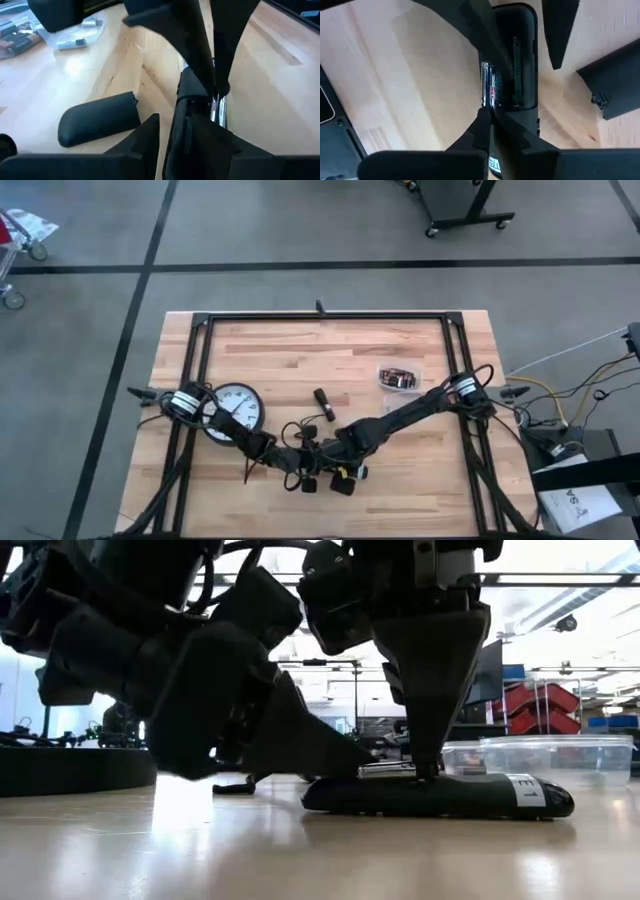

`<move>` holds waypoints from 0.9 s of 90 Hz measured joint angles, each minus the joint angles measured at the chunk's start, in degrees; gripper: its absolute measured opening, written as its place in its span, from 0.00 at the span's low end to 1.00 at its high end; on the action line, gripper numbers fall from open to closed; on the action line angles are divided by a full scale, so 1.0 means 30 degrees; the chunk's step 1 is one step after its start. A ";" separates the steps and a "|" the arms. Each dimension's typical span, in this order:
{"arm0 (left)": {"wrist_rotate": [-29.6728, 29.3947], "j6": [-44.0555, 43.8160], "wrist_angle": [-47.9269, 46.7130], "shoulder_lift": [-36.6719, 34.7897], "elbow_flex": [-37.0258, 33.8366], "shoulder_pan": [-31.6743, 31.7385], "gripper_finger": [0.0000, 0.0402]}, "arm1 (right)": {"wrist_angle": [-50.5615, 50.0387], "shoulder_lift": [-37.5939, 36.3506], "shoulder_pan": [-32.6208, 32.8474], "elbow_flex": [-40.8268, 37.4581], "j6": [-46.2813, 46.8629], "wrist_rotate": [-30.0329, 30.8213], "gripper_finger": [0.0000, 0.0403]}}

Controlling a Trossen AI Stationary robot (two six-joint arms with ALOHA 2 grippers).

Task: Insert battery
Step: Insert the silver battery into the remote battery compartment

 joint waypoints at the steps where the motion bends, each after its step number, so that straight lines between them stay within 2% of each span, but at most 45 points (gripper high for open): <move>1: 0.0001 0.0003 0.0000 -0.0001 0.0003 0.0000 0.24 | 0.0000 0.0000 0.0000 0.0000 0.0000 0.0005 0.00; 81: -0.0520 0.1338 -0.0969 -0.1005 -0.0050 0.0015 0.24 | -0.0070 -0.0290 -0.0044 -0.0007 -0.0035 0.1107 0.00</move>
